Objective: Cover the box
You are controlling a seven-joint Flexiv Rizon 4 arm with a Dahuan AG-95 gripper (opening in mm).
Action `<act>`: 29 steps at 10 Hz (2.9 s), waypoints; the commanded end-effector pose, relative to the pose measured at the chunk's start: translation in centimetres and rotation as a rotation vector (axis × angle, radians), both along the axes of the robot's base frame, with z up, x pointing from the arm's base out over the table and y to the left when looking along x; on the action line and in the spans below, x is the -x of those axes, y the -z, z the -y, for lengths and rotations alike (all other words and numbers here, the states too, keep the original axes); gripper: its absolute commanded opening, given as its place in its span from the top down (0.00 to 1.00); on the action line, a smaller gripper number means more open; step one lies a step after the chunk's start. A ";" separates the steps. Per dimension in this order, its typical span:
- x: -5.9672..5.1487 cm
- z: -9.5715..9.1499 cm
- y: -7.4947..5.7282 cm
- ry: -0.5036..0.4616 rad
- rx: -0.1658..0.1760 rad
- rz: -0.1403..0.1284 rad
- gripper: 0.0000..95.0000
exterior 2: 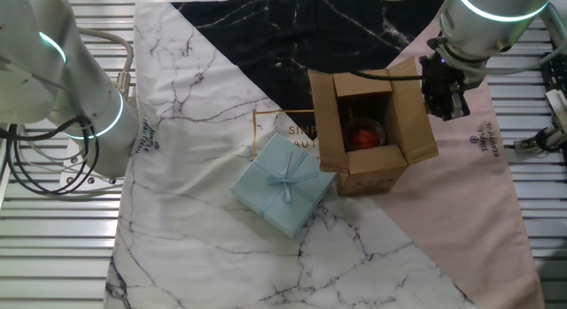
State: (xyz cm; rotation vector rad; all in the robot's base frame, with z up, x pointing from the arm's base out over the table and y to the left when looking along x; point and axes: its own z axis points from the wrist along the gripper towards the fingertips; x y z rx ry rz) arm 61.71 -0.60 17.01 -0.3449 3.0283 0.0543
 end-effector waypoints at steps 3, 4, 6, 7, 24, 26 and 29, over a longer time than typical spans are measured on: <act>1.1 0.0 -0.3 0.005 0.002 0.005 1.00; 1.3 -0.1 -0.5 0.010 0.003 0.002 1.00; 1.6 -0.3 -0.7 0.013 0.004 0.002 1.00; 1.8 -0.3 -0.8 0.013 0.005 0.001 1.00; 4.4 -0.5 -1.4 0.024 0.009 0.004 1.00; 4.4 -0.4 -1.4 0.022 0.005 0.009 1.00; 4.4 -0.4 -1.4 0.012 0.010 0.011 1.00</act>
